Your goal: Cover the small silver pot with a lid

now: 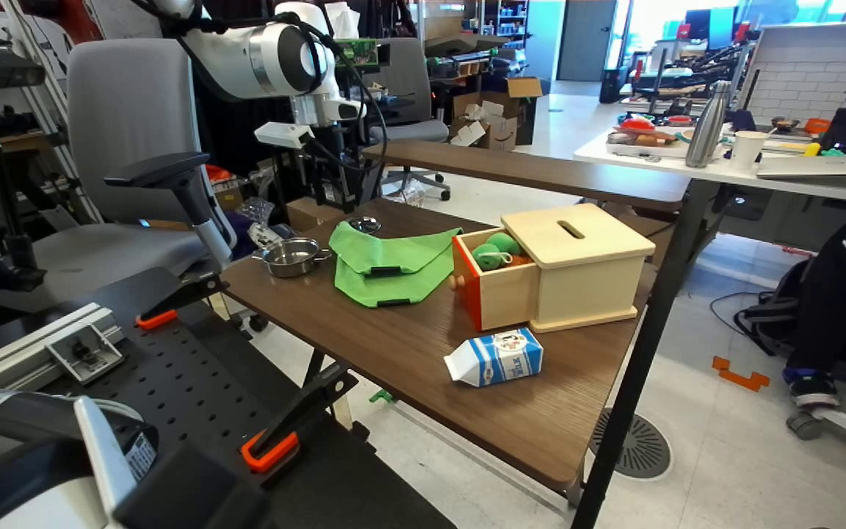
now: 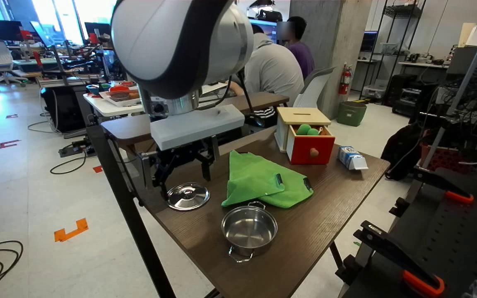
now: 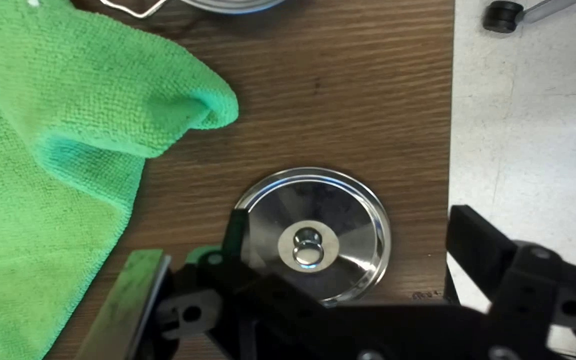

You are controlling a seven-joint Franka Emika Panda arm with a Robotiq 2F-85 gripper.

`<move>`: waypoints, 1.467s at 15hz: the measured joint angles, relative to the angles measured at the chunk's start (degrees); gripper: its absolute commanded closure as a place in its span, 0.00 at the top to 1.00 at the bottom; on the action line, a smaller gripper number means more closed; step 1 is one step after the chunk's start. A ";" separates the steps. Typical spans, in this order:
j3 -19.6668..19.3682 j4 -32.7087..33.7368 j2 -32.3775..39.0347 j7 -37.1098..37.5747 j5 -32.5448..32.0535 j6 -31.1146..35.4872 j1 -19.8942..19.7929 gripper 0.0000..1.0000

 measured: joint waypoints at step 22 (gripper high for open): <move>-1.56 14.63 10.64 0.00 0.08 -4.50 -0.22 0.14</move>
